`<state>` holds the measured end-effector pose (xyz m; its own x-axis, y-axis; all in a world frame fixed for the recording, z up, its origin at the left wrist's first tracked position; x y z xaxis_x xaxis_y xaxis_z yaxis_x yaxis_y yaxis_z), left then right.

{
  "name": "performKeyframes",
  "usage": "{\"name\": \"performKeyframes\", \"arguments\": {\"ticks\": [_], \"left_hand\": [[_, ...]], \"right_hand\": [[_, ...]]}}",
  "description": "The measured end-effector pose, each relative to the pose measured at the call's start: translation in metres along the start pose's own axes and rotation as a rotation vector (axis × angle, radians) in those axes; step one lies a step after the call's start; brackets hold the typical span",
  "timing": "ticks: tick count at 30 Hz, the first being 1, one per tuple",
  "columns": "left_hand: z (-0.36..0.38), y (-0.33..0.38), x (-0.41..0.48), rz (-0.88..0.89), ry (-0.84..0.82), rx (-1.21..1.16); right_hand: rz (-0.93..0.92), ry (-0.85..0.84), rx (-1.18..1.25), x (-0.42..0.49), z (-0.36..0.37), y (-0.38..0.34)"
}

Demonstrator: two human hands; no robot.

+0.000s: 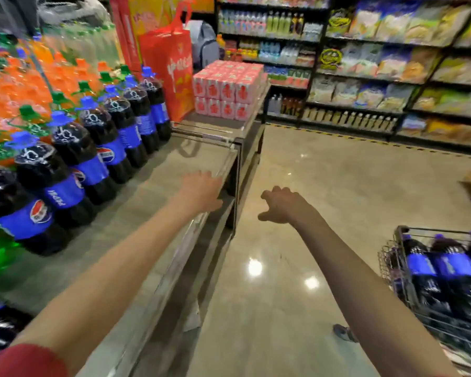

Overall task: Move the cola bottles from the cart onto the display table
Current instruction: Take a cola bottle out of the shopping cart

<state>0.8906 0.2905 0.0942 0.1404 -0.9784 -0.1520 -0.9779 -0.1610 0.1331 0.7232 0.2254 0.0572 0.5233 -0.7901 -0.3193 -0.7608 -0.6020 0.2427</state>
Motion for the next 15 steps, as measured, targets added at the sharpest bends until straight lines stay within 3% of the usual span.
{"name": "performKeyframes", "arguments": {"ticks": [15], "left_hand": [[0.069, 0.428, 0.026, 0.458, -0.102, 0.023]], "right_hand": [[0.511, -0.136, 0.2, -0.262, 0.171, 0.314]]}}
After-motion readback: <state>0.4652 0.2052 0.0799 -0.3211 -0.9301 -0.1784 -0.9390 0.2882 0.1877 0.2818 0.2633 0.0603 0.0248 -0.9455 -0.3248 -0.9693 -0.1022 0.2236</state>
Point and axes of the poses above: each hand's wrist, its own x-axis towards the middle knuckle, its own z-axis out of the palm, y = z × x, the point moved 7 cm from there along x, towards the middle knuckle, and after that the axes turned 15 degrees about -x, right-handed, at the moved point
